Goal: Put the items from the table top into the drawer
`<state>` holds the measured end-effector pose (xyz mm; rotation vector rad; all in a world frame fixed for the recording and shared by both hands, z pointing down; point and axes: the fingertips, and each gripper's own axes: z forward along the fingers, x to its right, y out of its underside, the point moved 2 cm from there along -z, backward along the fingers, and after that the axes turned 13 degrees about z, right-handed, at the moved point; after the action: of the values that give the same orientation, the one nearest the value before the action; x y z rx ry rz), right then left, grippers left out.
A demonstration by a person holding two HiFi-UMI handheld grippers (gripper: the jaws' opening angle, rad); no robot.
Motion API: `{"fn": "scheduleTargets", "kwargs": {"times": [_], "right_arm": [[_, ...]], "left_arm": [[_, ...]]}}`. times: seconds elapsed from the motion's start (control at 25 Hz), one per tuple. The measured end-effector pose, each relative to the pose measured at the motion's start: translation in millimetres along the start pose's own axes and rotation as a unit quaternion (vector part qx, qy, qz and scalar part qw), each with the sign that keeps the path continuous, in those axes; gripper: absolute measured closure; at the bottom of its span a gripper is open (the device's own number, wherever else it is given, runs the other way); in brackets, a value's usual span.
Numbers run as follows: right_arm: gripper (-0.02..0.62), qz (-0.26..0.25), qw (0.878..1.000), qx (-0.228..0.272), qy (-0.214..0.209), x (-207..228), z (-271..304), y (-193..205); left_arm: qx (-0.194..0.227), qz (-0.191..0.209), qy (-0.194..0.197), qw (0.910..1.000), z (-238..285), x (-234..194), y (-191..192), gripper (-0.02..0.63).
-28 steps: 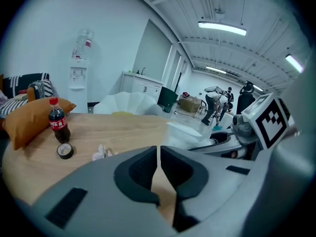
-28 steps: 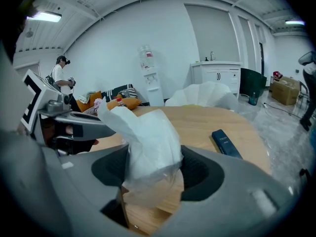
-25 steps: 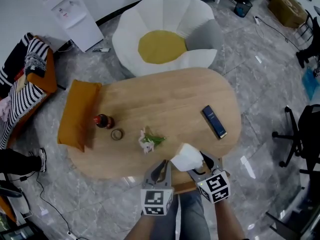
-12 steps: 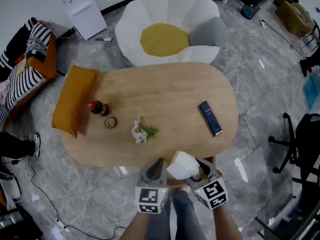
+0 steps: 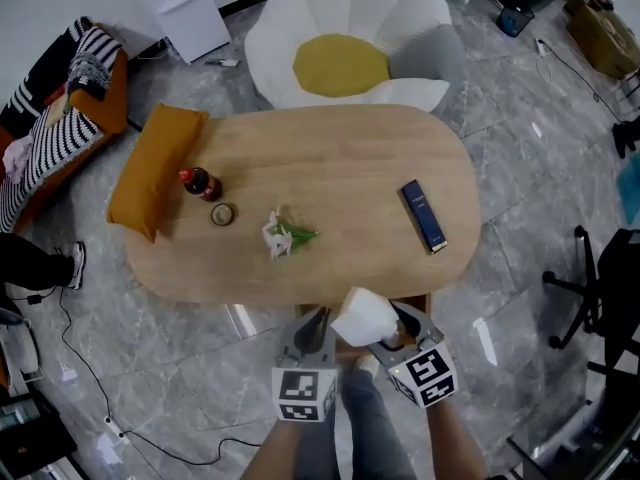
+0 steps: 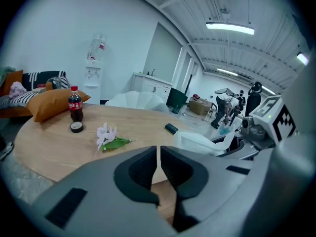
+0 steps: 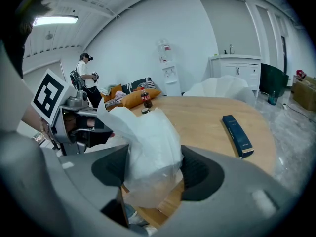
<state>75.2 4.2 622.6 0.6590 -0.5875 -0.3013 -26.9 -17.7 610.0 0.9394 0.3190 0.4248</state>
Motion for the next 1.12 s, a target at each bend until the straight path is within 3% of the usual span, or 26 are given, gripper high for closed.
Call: {"fn": "scheduleTargets", "kwargs": {"times": [0.56, 1.12], "right_arm": [[0.31, -0.02, 0.998, -0.036, -0.042, -19, 14, 40], [0.308, -0.054, 0.99, -0.1, -0.079, -37, 69, 75]], "left_arm": [[-0.007, -0.029, -0.056, 0.998, -29, -3, 32, 0.578], [-0.022, -0.064, -0.095, 0.9931, -40, -29, 66, 0.578]]}}
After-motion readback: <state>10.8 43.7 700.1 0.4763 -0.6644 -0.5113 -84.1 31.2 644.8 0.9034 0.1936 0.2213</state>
